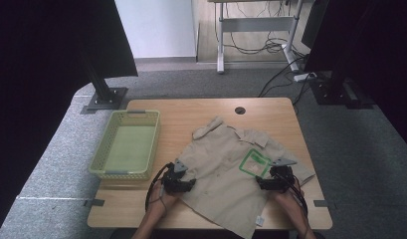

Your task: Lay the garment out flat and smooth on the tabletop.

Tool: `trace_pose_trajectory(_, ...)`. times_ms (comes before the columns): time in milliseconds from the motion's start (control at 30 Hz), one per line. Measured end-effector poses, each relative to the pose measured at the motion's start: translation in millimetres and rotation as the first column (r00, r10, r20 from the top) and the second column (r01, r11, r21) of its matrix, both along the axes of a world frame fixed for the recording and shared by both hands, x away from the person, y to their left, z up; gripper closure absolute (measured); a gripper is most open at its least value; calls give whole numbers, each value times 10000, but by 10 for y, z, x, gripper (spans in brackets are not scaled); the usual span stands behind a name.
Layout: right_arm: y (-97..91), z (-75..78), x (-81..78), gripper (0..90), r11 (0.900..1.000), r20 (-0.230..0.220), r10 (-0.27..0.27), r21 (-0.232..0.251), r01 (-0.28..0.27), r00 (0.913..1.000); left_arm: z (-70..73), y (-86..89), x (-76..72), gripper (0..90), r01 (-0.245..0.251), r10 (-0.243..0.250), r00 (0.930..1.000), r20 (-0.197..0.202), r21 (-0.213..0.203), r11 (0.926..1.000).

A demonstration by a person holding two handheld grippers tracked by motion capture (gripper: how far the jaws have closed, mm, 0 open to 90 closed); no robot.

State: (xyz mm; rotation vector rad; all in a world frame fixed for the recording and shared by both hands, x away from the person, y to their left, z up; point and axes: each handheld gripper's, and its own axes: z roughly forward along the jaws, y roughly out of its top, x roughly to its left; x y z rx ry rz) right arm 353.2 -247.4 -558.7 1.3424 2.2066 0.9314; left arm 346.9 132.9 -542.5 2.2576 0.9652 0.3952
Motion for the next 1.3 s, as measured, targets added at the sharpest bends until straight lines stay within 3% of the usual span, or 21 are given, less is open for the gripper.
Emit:
trace_pose_trajectory(67,-23,10,0,130,10000,-77,-26,-72,26,10000,40,-35,8,399,328,-327,9994,-127,90,9994)
trace_pose_trajectory(133,-23,47,-10,130,9996,-153,-140,-229,136,9998,111,-50,97,365,244,-244,9993,299,5,9997)
trace_pose_trajectory(200,-4,97,-39,128,9995,42,-278,152,278,9996,166,-58,231,336,150,-139,9984,557,-188,9997)
trace_pose_trajectory(267,45,126,-72,125,9985,132,-416,371,411,9990,170,-61,413,324,-5,14,9968,795,-118,9999)
trace_pose_trajectory(367,163,77,-132,123,9976,-21,-536,437,536,9986,70,-48,648,323,-396,394,9977,546,35,9992)
trace_pose_trajectory(400,201,43,-152,120,9981,-124,-520,323,524,9986,6,-52,693,331,-448,431,9981,435,375,9983)
trace_pose_trajectory(467,246,-9,-198,112,9985,17,-538,23,538,9985,-26,-21,686,339,-555,562,9978,365,-191,9983)
trace_pose_trajectory(600,167,-1,-210,119,9993,-90,-373,-5,372,9993,-58,-13,514,354,-688,711,9963,479,-476,9965)
trace_pose_trajectory(833,-94,6,-174,119,9997,-153,-226,-87,225,9996,-64,-29,188,352,-795,816,9955,473,-460,9958)
trace_pose_trajectory(867,-137,9,-158,119,9997,-153,-233,-126,232,9996,-65,-65,68,349,-661,681,9966,458,-440,9968)
trace_pose_trajectory(1033,-267,7,-118,111,9982,-193,-594,-74,593,9980,-45,-138,-105,312,-169,174,9997,157,-309,9994)
trace_pose_trajectory(1100,-307,18,-109,107,9971,-374,-755,-133,751,9964,7,-151,-84,330,80,-87,9999,-144,-424,9991)
trace_pose_trajectory(1167,-297,67,-101,112,9950,-567,-950,-372,929,9939,75,-153,4,321,-70,74,9999,94,-427,9991)
trace_pose_trajectory(1233,-257,140,-88,111,9946,-261,-1034,18,1034,9943,137,-157,146,322,-217,231,9994,257,-528,9984)
trace_pose_trajectory(1267,-178,197,-41,107,9939,-68,-1051,335,1053,9944,150,-171,310,319,-471,489,9978,440,-410,9980)
trace_pose_trajectory(1300,-178,197,-41,107,9939,-68,-1051,335,1053,9944,150,-171,310,319,-471,489,9978,440,-410,9980)
